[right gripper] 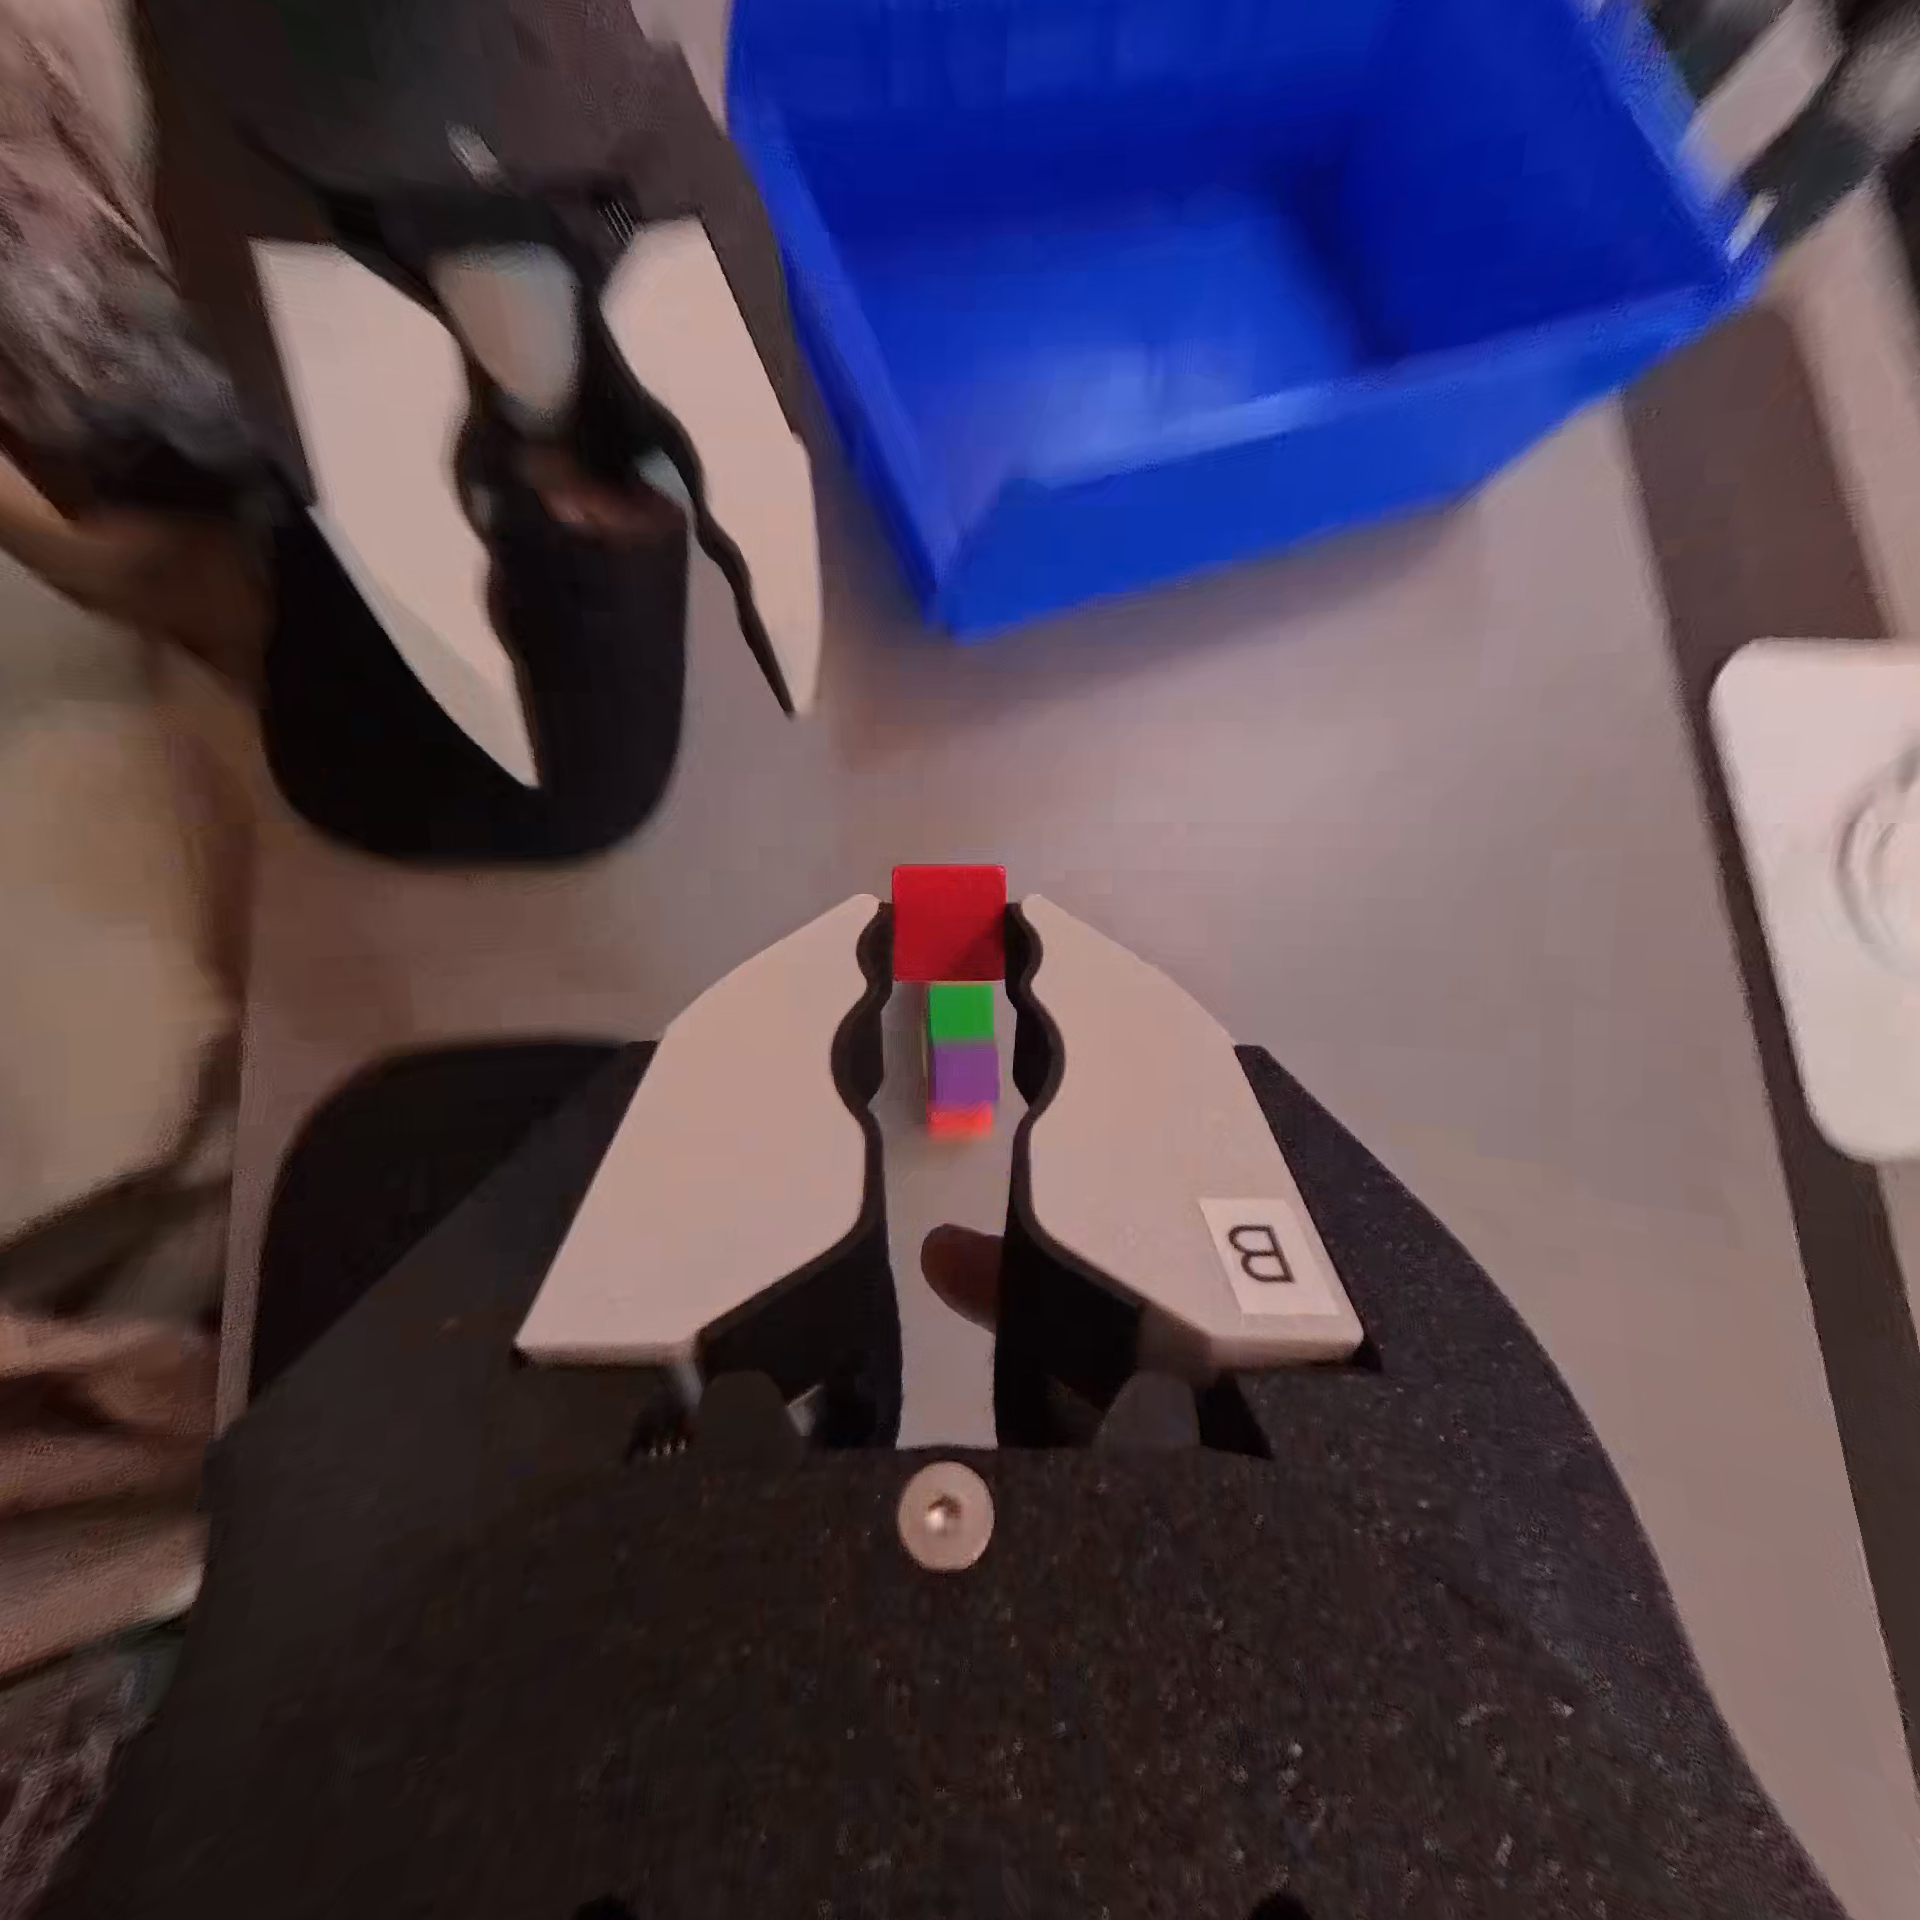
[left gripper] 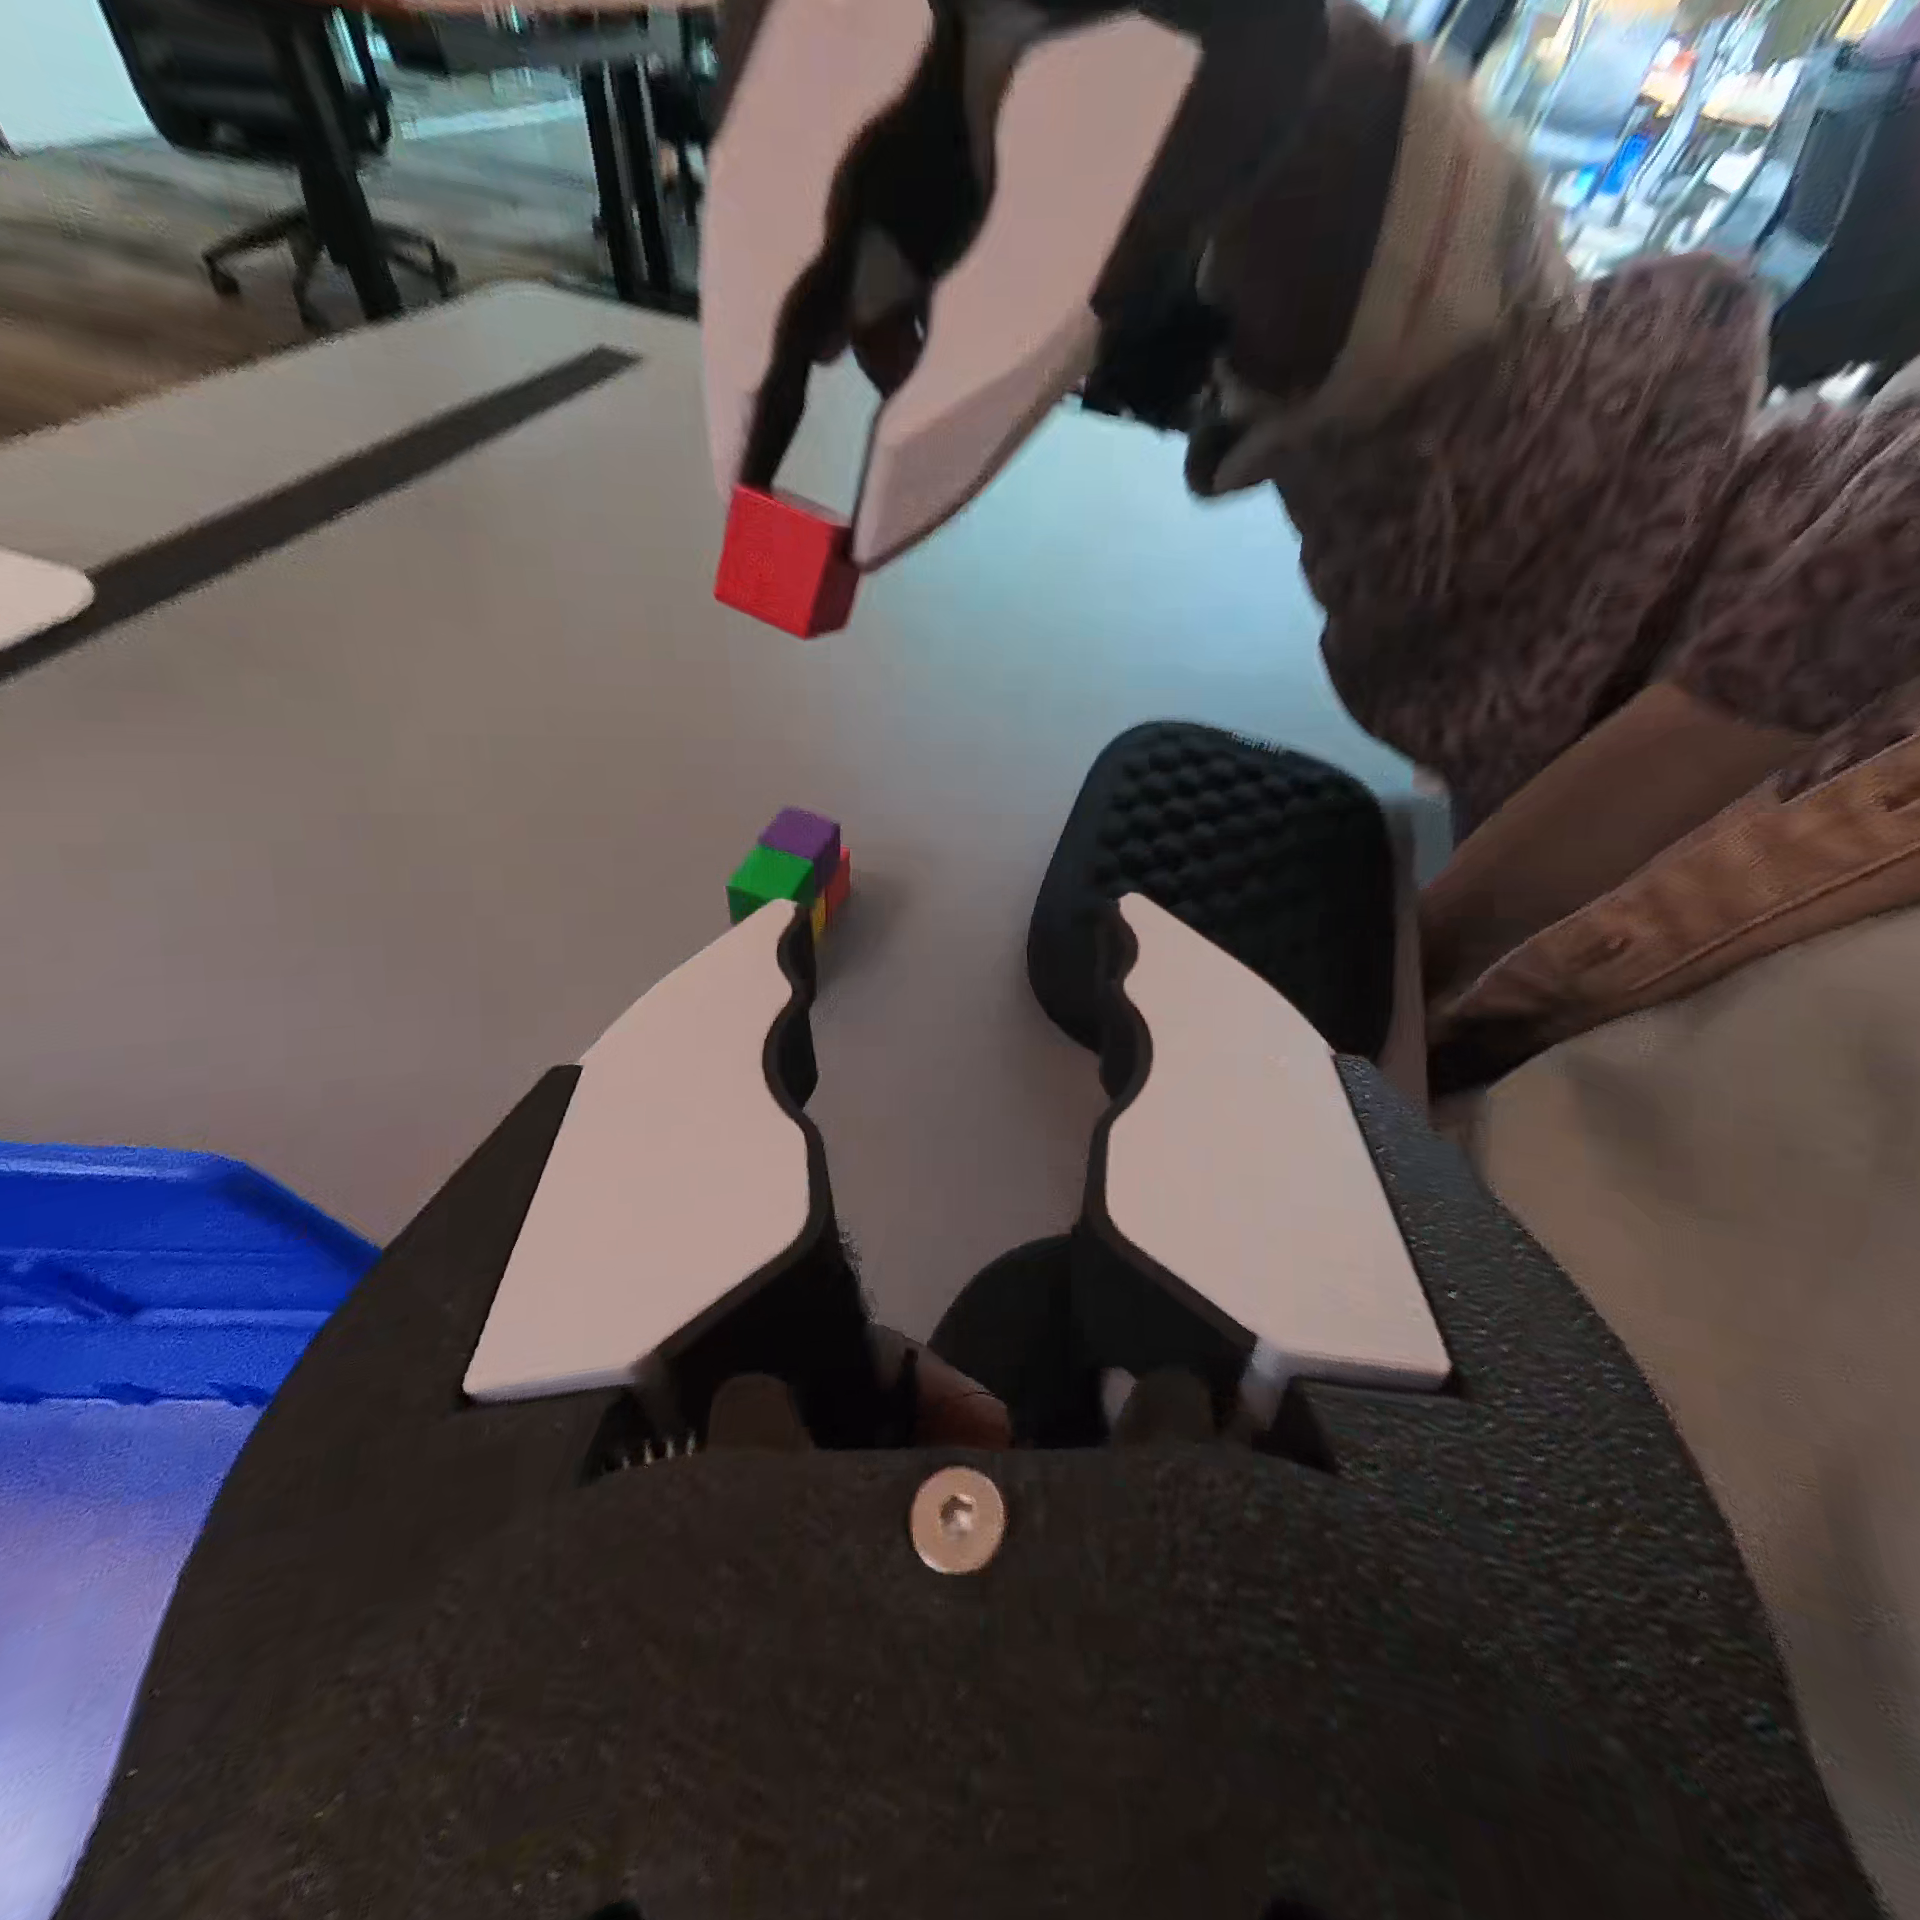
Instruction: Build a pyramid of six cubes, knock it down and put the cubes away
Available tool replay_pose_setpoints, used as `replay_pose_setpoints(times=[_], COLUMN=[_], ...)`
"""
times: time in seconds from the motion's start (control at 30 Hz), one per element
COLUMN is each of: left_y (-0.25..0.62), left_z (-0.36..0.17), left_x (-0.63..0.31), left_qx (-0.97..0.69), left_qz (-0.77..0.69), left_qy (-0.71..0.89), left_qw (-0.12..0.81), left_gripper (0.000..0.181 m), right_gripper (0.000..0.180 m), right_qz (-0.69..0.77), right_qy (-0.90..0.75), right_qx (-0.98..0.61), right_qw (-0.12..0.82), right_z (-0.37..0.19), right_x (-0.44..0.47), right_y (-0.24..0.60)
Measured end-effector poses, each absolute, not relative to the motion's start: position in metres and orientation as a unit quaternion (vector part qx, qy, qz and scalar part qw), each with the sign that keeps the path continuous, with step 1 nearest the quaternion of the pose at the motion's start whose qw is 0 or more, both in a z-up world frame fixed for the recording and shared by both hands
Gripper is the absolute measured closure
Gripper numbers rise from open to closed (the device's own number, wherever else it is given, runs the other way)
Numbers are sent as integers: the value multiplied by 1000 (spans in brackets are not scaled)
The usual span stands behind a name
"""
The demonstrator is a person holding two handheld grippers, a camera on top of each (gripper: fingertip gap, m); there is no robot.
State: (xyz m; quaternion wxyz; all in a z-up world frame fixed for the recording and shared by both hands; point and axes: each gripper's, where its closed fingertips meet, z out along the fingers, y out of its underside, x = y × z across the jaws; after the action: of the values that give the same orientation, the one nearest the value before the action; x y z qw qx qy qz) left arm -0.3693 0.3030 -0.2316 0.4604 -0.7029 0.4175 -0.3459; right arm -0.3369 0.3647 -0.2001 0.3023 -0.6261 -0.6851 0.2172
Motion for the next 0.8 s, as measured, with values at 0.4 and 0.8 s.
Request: replay_pose_setpoints(times=[0.4, 0.8], left_y=[305, 304], left_z=[-266, -272], left_x=[-357, -354], left_qx=[-729, -730], left_qz=[-338, -330], left_qy=[413, 425], left_qw=[429, 421], left_gripper=[126, 126], right_gripper=[159, 159], right_qz=[121, 121], right_qy=[-721, -715], right_qx=[-667, -674], right_qw=[143, 139], right_z=[-280, -291], right_x=[-323, -324], right_y=[380, 382])
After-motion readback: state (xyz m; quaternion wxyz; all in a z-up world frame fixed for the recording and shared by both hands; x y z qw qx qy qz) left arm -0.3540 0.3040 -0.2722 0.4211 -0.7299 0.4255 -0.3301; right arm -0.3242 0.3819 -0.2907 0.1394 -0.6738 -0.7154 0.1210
